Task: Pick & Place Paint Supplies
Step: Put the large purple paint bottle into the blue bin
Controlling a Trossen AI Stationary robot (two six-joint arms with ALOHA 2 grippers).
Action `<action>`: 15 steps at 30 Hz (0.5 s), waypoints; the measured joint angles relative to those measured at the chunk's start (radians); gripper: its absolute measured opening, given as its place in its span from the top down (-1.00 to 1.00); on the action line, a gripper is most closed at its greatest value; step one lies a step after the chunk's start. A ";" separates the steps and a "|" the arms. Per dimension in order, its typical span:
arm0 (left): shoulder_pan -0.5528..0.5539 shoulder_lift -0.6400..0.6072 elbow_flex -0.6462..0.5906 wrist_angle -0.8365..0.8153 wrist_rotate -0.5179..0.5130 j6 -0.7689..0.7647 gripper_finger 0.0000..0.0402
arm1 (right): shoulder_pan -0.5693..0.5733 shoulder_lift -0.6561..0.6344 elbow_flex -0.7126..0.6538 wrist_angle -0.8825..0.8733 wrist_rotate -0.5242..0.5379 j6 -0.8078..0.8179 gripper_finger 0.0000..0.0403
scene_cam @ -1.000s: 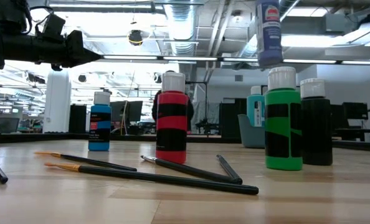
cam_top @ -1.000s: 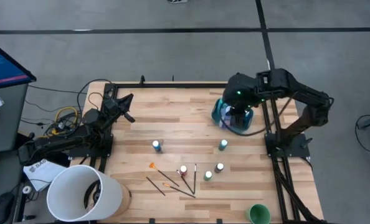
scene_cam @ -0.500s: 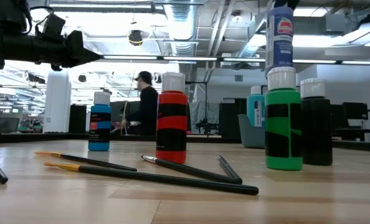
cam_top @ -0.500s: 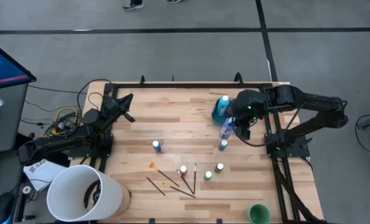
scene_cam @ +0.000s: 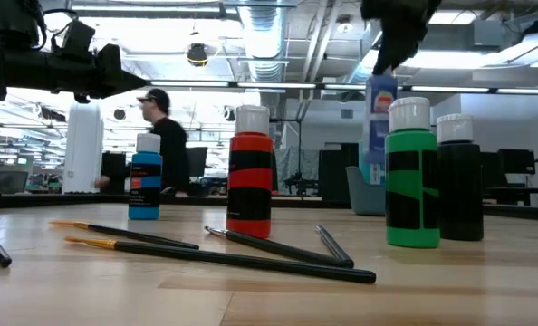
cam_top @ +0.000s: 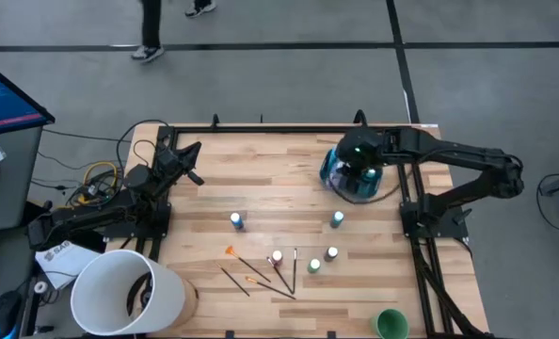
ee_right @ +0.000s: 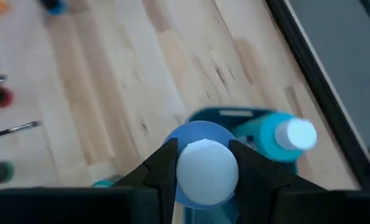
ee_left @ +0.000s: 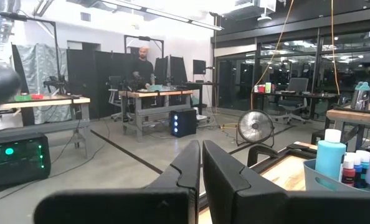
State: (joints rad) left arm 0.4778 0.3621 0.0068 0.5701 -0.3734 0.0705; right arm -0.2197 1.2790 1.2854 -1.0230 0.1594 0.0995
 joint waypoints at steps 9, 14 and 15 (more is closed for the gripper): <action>0.000 0.000 0.000 0.000 0.003 0.000 0.96 | -0.033 0.058 0.001 0.006 0.072 0.211 0.42; 0.000 0.000 0.000 0.000 0.003 0.000 0.96 | -0.032 0.062 0.002 0.007 0.136 0.266 0.42; 0.000 0.000 0.000 0.000 0.003 0.000 0.96 | -0.032 0.062 0.002 0.008 0.137 0.274 0.42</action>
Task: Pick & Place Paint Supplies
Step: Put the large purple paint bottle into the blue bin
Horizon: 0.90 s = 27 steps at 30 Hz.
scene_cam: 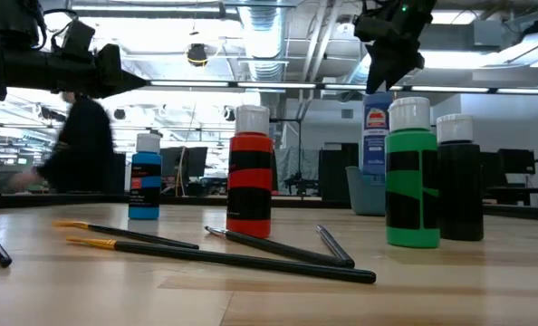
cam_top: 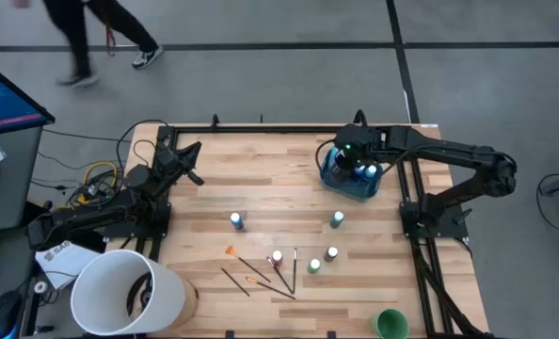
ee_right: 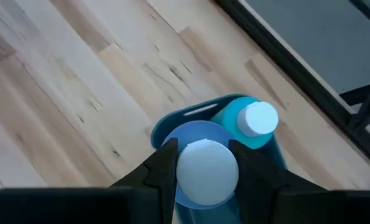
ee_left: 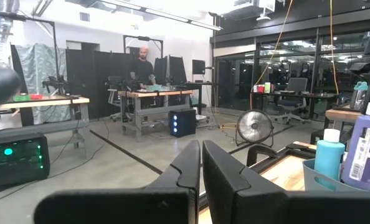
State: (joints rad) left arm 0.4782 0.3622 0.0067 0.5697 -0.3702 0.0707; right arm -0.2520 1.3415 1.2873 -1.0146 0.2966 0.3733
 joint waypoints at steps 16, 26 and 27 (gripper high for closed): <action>0.000 0.000 0.000 0.000 -0.005 0.000 0.96 | 0.000 0.102 0.000 -0.035 0.019 0.185 0.42; 0.000 0.000 0.000 0.000 -0.004 0.000 0.96 | -0.007 0.153 0.000 0.024 0.022 0.181 0.41; 0.000 0.000 0.000 0.000 -0.004 0.000 0.96 | -0.007 0.153 0.000 0.038 0.025 0.181 0.41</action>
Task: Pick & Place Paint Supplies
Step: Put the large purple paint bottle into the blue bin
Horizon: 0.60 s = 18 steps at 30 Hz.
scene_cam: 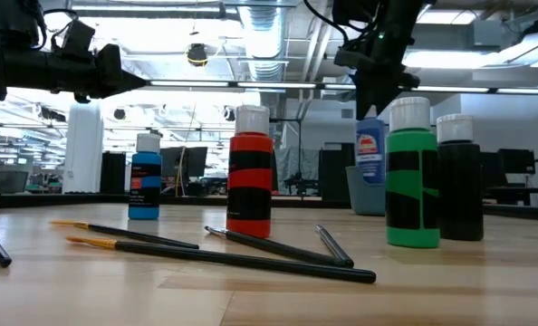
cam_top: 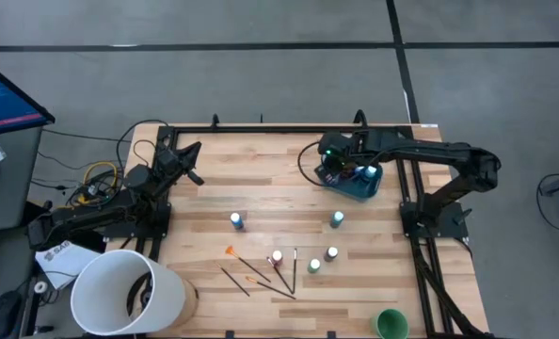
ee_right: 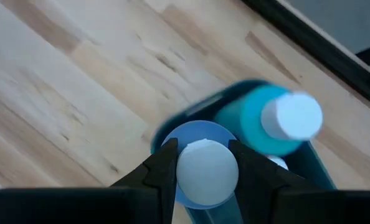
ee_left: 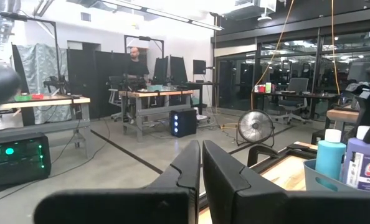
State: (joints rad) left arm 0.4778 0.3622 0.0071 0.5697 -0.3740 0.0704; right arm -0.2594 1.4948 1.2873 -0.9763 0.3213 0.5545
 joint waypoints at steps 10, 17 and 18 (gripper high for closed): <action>0.000 0.000 0.000 0.000 0.001 0.000 0.96 | -0.012 -0.002 -0.012 0.013 0.023 -0.004 0.41; 0.000 0.000 0.000 0.000 0.004 0.000 0.96 | -0.014 -0.002 -0.090 0.067 0.026 -0.003 0.41; 0.000 0.000 0.000 0.000 0.004 0.000 0.96 | -0.014 -0.004 -0.096 0.080 0.026 -0.004 0.41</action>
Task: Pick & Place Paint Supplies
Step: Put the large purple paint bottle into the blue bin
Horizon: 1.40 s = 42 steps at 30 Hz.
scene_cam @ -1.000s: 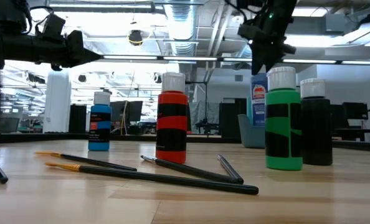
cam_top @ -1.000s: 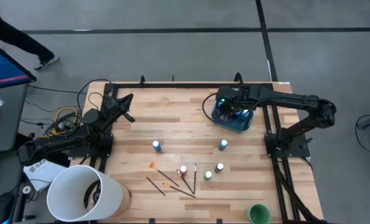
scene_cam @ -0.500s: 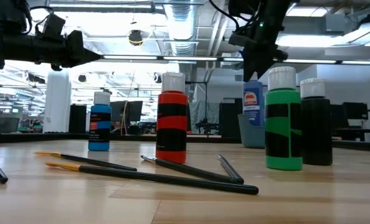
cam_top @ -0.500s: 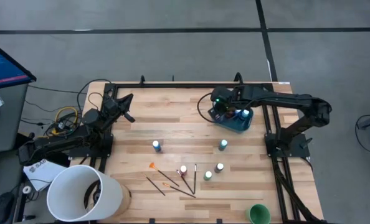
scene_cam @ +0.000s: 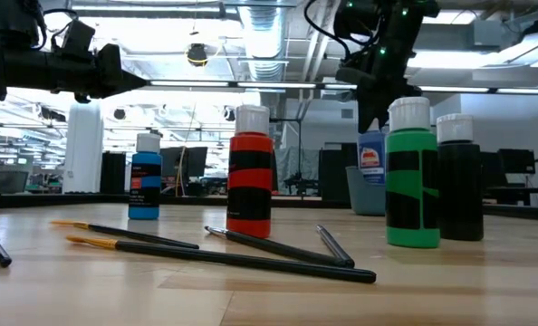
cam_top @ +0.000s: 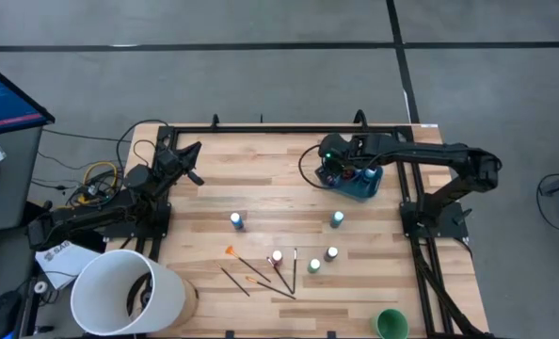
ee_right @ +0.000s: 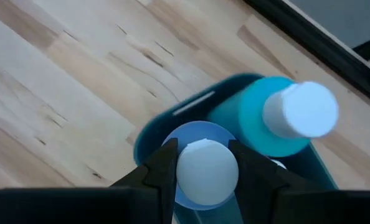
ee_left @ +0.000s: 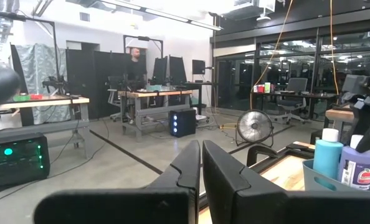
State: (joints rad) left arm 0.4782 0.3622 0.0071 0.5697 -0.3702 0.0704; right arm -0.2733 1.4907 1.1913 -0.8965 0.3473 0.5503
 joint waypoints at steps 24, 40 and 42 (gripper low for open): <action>0.000 0.000 0.000 0.000 -0.005 0.000 0.96 | 0.000 0.001 -0.016 0.063 0.000 -0.053 0.29; 0.000 0.000 0.000 0.000 -0.003 0.000 0.96 | 0.005 0.001 -0.017 0.060 -0.006 -0.142 0.05; 0.000 0.000 0.000 0.000 -0.003 0.000 0.96 | 0.005 0.001 -0.017 0.060 -0.006 -0.143 0.01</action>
State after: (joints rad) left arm 0.4780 0.3619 0.0069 0.5700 -0.3736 0.0705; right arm -0.2680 1.4921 1.1748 -0.8360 0.3408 0.4076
